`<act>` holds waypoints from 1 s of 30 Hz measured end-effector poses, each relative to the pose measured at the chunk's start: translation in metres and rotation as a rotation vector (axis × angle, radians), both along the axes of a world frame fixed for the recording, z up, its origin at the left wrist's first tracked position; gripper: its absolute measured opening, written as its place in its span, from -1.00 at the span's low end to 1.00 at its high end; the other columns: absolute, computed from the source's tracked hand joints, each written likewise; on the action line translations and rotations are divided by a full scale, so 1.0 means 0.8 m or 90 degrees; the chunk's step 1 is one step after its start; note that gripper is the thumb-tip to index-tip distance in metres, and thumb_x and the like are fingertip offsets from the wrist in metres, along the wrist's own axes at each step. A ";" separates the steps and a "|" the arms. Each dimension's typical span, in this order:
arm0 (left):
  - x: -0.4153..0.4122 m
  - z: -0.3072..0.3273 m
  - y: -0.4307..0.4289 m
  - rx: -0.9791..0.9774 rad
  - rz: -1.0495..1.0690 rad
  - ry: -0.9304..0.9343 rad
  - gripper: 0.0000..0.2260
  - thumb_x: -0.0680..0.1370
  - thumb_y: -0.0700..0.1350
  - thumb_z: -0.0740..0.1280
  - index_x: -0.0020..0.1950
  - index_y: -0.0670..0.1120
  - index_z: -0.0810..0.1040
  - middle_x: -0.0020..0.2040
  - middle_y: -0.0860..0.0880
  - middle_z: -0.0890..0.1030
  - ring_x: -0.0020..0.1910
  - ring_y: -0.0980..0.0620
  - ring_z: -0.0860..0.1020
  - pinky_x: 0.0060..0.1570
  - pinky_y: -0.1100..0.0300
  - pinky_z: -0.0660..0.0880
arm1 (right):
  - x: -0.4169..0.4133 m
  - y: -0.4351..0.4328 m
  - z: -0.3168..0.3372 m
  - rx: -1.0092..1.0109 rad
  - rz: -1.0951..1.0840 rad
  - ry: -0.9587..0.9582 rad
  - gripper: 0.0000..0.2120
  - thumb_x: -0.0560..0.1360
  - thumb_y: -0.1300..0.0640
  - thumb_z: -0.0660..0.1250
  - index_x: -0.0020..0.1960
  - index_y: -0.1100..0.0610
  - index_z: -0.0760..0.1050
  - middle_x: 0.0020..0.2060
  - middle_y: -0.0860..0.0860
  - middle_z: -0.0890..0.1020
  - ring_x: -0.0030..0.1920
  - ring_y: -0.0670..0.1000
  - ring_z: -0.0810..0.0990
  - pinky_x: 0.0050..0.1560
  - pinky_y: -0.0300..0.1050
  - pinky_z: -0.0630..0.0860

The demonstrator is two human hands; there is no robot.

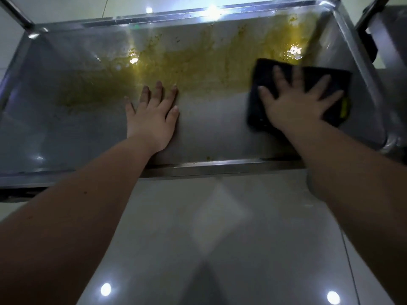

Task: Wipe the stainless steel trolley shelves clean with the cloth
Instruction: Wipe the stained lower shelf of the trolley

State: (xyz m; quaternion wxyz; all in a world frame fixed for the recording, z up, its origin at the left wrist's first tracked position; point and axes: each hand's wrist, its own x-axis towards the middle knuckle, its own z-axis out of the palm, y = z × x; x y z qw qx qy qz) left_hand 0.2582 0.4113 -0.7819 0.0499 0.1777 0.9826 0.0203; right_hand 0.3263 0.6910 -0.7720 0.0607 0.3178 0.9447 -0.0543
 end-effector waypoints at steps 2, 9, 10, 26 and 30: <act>0.000 -0.001 0.001 -0.007 0.000 -0.002 -0.53 0.68 0.11 -0.11 0.60 0.21 -0.09 0.63 0.03 -0.09 0.59 -0.11 -0.12 0.45 -0.31 -0.21 | -0.025 -0.065 -0.003 -0.005 0.120 0.002 -0.32 0.46 -0.49 -0.20 0.53 -0.33 -0.14 0.59 -0.08 -0.11 0.50 0.42 -0.23 0.31 0.56 -0.30; -0.005 -0.004 -0.005 0.012 -0.005 -0.006 -0.53 0.67 0.11 -0.11 0.59 0.24 -0.11 0.62 0.06 -0.10 0.59 -0.08 -0.13 0.45 -0.30 -0.23 | -0.048 -0.075 -0.011 0.005 0.293 0.029 -0.32 0.43 -0.54 -0.21 0.51 -0.39 -0.12 0.58 -0.17 -0.08 0.55 0.28 -0.22 0.38 0.48 -0.30; -0.006 -0.004 -0.004 0.013 -0.004 -0.006 -0.53 0.67 0.11 -0.11 0.59 0.24 -0.10 0.62 0.05 -0.09 0.59 -0.08 -0.13 0.45 -0.30 -0.23 | -0.047 -0.041 -0.010 0.012 0.261 0.027 -0.32 0.43 -0.54 -0.20 0.51 -0.39 -0.11 0.58 -0.18 -0.06 0.55 0.27 -0.19 0.39 0.47 -0.27; 0.000 -0.001 -0.002 -0.017 0.015 -0.018 -0.50 0.66 0.11 -0.15 0.61 0.10 -0.12 0.62 0.04 -0.12 0.59 -0.04 -0.15 0.47 -0.30 -0.20 | -0.055 -0.124 -0.011 -0.019 0.378 0.013 -0.33 0.43 -0.52 -0.25 0.51 -0.39 -0.15 0.58 -0.17 -0.13 0.53 0.30 -0.28 0.34 0.46 -0.38; -0.001 -0.001 0.000 -0.005 0.014 -0.014 -0.51 0.66 0.10 -0.13 0.60 0.15 -0.15 0.62 0.04 -0.12 0.59 -0.05 -0.14 0.47 -0.29 -0.20 | -0.045 -0.008 -0.011 0.013 0.290 0.038 -0.30 0.40 -0.55 -0.20 0.50 -0.39 -0.09 0.58 -0.18 -0.04 0.55 0.28 -0.14 0.41 0.44 -0.23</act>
